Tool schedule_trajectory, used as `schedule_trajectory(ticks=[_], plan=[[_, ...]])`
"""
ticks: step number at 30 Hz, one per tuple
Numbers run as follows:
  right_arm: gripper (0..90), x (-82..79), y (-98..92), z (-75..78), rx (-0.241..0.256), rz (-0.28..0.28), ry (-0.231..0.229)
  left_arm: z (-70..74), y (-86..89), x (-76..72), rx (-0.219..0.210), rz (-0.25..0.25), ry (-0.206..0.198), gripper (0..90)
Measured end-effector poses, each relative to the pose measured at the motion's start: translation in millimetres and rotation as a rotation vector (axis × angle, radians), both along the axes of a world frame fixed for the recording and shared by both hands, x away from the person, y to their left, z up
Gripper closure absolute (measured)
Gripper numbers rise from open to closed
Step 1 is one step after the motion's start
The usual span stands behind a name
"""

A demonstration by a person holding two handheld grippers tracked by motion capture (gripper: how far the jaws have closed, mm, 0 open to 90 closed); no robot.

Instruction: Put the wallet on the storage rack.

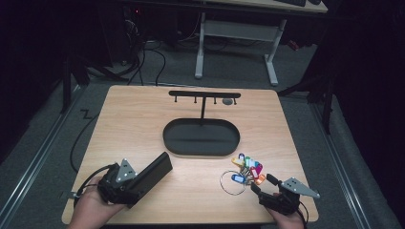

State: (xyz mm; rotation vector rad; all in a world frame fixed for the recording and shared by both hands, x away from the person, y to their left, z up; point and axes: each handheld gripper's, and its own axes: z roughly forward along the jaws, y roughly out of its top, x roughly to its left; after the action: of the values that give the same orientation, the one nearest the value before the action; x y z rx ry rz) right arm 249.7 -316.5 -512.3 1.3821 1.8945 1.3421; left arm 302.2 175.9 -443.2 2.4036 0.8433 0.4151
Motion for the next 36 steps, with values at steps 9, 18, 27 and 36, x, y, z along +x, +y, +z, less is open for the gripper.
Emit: schedule_trajectory(ticks=[9,18,27,36], plan=[[22.9,1.9,1.6,-1.6,-0.007,0.006,0.008,17.8,-4.5,18.4,0.023,-0.004,0.117,34.9],[23.0,1.1,0.1,-0.9,-0.002,0.001,0.006,19.0,-16.0,33.6,0.074,0.029,0.214,43.0],[23.0,1.1,0.0,-2.1,0.003,-0.002,0.016,11.6,-25.3,31.4,0.136,0.01,0.238,63.7],[23.0,-0.8,-0.8,-2.2,0.0,-0.01,0.017,10.2,-22.5,33.6,0.142,0.008,0.234,74.0]])
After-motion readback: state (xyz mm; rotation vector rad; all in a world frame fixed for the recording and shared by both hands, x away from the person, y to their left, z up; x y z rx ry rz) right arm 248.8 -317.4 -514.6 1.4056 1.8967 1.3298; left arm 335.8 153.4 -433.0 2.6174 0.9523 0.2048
